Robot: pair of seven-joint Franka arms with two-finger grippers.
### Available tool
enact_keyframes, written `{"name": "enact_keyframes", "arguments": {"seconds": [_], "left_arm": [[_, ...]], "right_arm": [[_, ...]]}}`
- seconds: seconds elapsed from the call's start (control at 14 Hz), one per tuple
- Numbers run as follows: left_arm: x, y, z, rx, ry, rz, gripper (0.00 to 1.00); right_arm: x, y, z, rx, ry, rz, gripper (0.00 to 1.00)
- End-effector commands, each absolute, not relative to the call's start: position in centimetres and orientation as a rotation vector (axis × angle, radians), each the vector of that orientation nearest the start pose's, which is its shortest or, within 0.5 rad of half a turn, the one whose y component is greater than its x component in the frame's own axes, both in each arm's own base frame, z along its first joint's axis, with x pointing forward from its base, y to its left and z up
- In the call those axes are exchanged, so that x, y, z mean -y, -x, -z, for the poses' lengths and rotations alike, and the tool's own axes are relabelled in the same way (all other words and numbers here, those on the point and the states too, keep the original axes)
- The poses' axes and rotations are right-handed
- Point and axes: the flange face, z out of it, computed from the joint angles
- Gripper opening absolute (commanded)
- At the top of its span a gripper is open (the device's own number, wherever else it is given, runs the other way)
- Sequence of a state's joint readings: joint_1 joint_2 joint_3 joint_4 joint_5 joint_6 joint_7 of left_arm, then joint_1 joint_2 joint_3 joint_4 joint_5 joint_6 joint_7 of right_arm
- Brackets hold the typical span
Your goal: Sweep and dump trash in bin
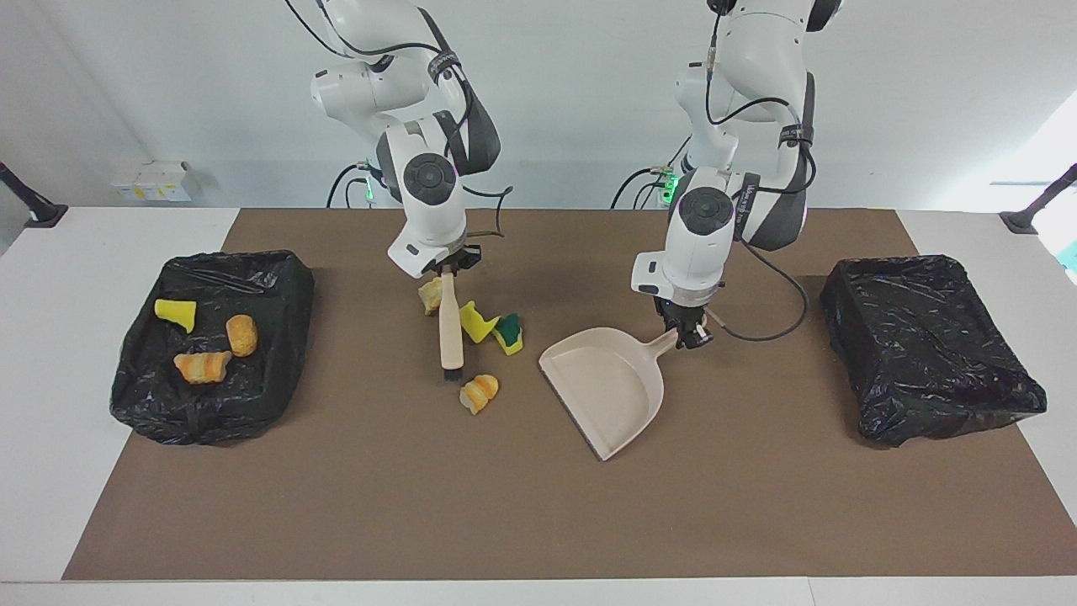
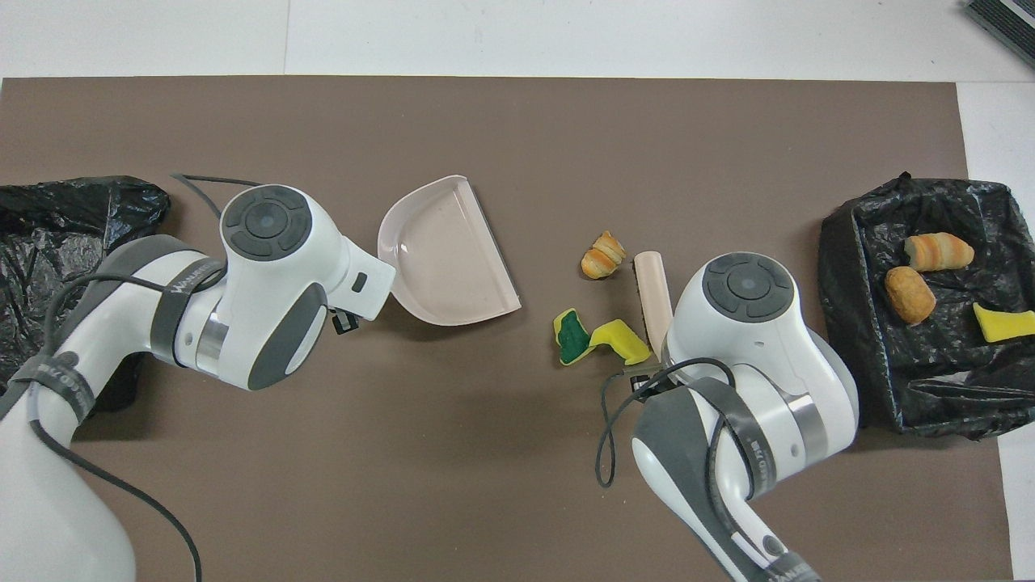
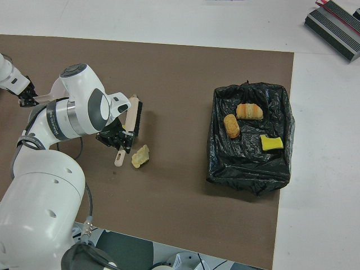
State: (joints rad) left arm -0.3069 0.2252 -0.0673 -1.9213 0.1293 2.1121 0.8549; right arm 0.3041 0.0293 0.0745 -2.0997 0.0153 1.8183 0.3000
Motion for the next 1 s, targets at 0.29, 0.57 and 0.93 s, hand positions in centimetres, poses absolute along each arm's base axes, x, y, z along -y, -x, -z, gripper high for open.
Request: {"name": "enact_keyframes", "arguments": {"seconds": [0.29, 0.57, 0.93], "left_arm": [[19.5, -55.2, -39.3, -2.080, 2.170, -0.132, 0.00], [19.2, -53.1, -38.0, -1.991, 2.247, -0.101, 0.00], [20.4, -52.0, -36.8, -1.946, 2.288, -0.108, 0.00]], "right_arm": [[-17.5, -47.3, -40.6, 0.062, 3.197, -0.472, 0.00], [-13.5, -47.5, -39.9, 0.023, 3.181, -0.518, 0.00], [-12.7, -46.4, -41.7, 0.012, 3.167, -0.654, 0.00]]}}
